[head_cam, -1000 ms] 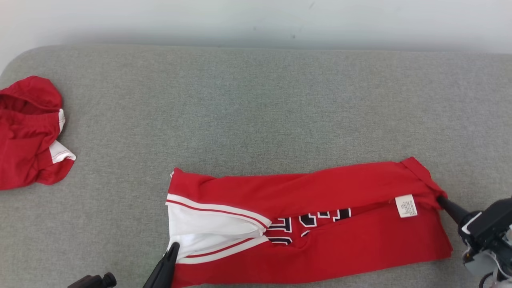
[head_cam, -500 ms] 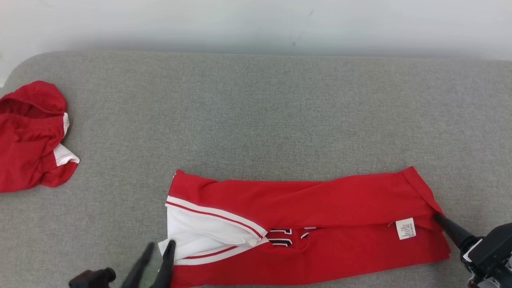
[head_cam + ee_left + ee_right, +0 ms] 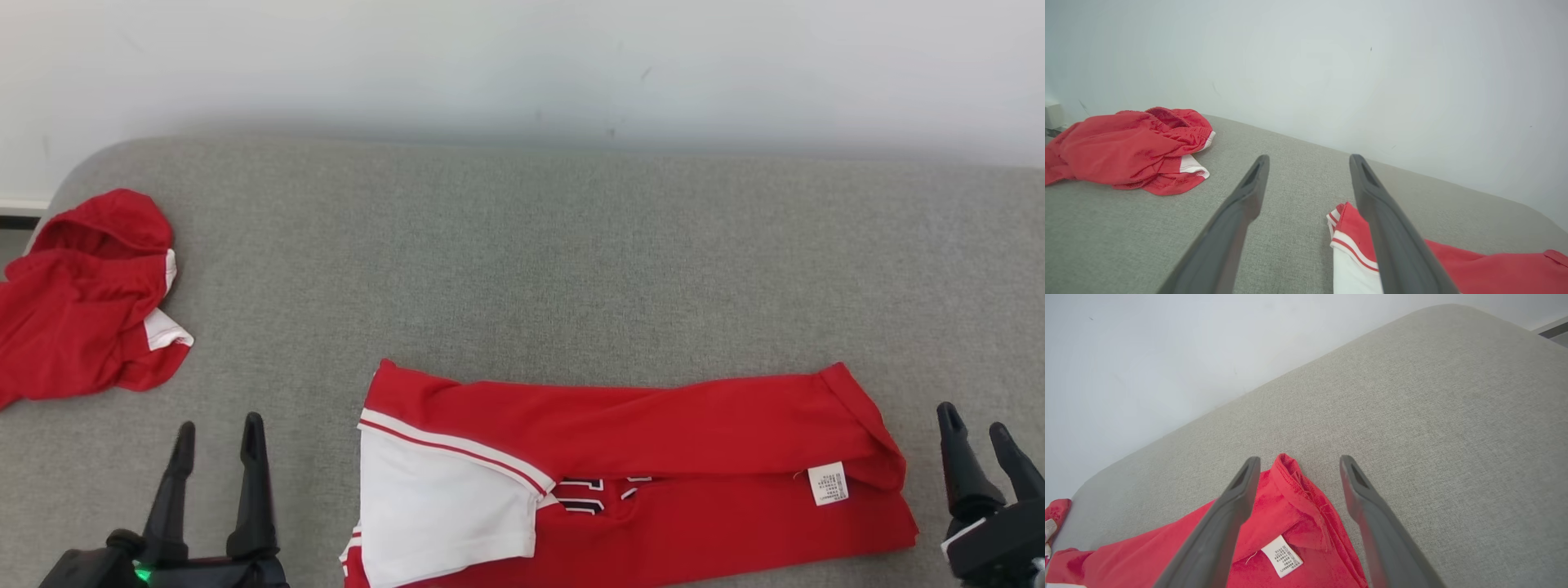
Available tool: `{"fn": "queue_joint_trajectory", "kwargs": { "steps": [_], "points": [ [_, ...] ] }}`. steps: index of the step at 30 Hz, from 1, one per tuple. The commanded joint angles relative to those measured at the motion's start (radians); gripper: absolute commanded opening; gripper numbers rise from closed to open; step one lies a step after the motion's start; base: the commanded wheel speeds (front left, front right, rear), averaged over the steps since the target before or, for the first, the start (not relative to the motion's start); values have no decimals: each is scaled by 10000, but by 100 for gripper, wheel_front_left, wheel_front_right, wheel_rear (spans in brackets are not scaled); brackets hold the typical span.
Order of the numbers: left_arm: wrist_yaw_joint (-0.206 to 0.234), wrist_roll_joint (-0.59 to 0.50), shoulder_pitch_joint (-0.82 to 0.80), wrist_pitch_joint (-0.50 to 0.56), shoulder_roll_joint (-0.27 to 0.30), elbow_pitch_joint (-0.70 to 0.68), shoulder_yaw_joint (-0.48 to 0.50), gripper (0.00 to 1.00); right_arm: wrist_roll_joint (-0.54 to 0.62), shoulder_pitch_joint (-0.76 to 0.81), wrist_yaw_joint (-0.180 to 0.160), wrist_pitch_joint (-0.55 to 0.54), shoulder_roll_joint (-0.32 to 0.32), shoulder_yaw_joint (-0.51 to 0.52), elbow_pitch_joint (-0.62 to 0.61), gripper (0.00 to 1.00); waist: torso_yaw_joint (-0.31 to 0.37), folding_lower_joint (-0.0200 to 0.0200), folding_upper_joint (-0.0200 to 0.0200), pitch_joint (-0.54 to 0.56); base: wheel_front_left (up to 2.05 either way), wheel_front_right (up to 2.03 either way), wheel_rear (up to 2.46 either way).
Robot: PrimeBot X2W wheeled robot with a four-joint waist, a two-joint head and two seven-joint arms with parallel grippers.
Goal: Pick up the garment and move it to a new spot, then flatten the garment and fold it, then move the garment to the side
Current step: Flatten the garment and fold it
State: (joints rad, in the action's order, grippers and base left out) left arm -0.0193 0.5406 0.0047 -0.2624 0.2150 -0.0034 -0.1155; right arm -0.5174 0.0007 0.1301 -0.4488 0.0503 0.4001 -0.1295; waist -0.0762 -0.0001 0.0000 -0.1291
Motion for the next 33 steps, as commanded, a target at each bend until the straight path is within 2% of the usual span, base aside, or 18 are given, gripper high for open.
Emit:
{"fn": "queue_joint_trajectory", "kwargs": {
  "steps": [1, 4, 10, 17, 22, 32, 33],
  "points": [
    [-69, -471, 203, -27, -178, -213, 271, 100, 392, 201, 6, 593, 3, -263, -99, 100, -57, 1, 0, 231, 0, 0, 0],
    [-272, -1150, 328, -27, -478, -481, 718, 100, 939, 457, 6, 1742, -5, -810, 120, 100, -44, 1, 0, 436, 0, 0, 0],
    [-425, -2667, 520, -28, -628, -833, 1153, 100, 2250, 658, 6, 3340, 2, -1579, 909, 100, -83, 1, 0, 827, 0, 0, 0],
    [-500, -3207, 822, -28, -579, -515, 1255, 100, 3407, 263, 6, 3415, 3, -1720, 1927, 100, -110, 1, 0, 1043, 0, 0, 0],
    [-530, -3169, 1145, -28, -558, -452, 1259, 100, 4002, -211, 6, 2525, -5, -1665, 2400, 100, -137, 1, 0, 966, 0, 0, 0],
    [-572, -3078, 868, 8, -721, -353, 954, 100, 5205, -1457, 6, -1074, -3, -953, 2870, 100, -352, 1, 0, 560, 0, 0, 0],
    [-572, -3078, 868, 8, -721, -353, 954, 100, 5205, -1457, 6, -1074, -3, -953, 2870, 100, -352, 1, 0, 560, 0, 0, 0]
  ]
}}
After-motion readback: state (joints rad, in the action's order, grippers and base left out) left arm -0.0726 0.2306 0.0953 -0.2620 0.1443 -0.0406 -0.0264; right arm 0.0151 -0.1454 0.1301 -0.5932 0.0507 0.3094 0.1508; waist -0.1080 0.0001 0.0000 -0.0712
